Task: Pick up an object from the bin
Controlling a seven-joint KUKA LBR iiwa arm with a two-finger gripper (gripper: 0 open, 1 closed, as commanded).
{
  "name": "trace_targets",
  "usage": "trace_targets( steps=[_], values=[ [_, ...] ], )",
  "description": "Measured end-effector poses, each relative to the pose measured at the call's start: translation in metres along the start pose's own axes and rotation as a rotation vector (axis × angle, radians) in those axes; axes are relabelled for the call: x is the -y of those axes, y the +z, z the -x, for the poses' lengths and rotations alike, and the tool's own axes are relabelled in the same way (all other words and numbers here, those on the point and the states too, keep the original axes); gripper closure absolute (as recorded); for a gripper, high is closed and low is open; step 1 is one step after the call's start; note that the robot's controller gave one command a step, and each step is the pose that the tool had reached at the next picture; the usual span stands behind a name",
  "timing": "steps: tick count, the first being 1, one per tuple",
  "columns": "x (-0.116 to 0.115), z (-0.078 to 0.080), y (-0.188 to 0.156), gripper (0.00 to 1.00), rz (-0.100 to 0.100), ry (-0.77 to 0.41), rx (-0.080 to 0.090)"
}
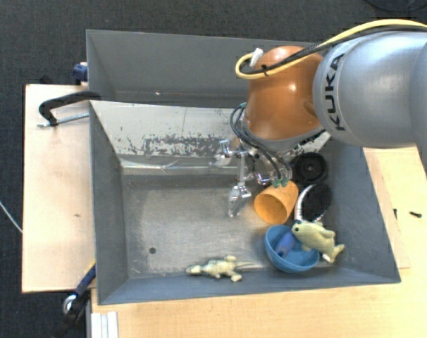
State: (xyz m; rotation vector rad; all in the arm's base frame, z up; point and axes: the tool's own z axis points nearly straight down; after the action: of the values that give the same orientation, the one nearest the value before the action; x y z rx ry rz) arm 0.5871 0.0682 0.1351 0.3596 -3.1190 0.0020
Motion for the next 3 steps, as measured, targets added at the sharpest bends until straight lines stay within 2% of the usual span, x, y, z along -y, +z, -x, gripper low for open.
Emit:
trace_targets(
  steps=[1, 2, 3],
  values=[
    [0.080, -0.024, 0.014, 0.00, -0.001, 0.121, 0.000],
    [0.118, -0.024, 0.064, 0.00, 0.004, 0.224, 0.006],
    [0.117, -0.021, 0.059, 1.00, 0.002, 0.221, 0.020]
  ],
)
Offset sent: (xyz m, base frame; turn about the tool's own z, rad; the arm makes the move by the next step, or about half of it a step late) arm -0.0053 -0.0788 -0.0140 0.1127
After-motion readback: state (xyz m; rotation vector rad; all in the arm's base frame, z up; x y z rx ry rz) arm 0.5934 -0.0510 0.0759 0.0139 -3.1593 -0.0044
